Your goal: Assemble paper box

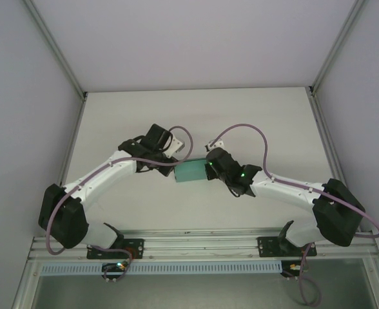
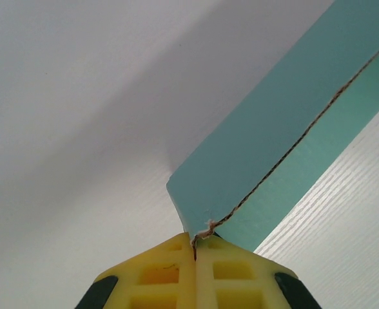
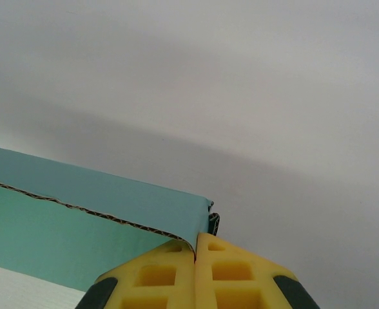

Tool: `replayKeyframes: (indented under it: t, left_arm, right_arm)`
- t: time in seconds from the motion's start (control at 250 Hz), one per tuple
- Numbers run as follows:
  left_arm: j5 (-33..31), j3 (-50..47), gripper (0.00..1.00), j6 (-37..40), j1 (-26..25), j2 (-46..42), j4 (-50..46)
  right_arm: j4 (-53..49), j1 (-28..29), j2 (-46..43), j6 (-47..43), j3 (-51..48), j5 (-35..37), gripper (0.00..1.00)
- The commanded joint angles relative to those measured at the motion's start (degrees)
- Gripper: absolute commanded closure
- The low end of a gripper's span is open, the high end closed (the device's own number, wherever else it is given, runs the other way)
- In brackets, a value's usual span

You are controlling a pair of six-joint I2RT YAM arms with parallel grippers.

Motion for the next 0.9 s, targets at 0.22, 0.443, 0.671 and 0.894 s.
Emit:
replayKeyframes:
  t: [0.22, 0.443, 0.671, 0.894]
  left_arm:
    - [3.6, -0.6, 1.00, -23.9, -0.3, -0.4, 2.4]
    - [6.4, 0.0, 1.00, -28.8, 1.7, -3.0, 0.8]
    - [8.1, 0.0, 1.00, -30.8, 3.1, -1.8, 0.2]
    - [13.8, -0.9, 1.00, -32.1, 5.4, -2.9, 1.9]
  right_arm:
    - [-11.4, 5.3, 3.6, 7.5, 0.5, 6.4, 1.00]
    - [-12.0, 6.6, 3.9, 8.9, 0.2, 7.3, 1.00]
    - [-11.5, 7.2, 4.0, 9.9, -0.6, 7.4, 1.00]
    - [-12.8, 8.7, 5.0, 10.2, -0.8, 9.7, 1.00]
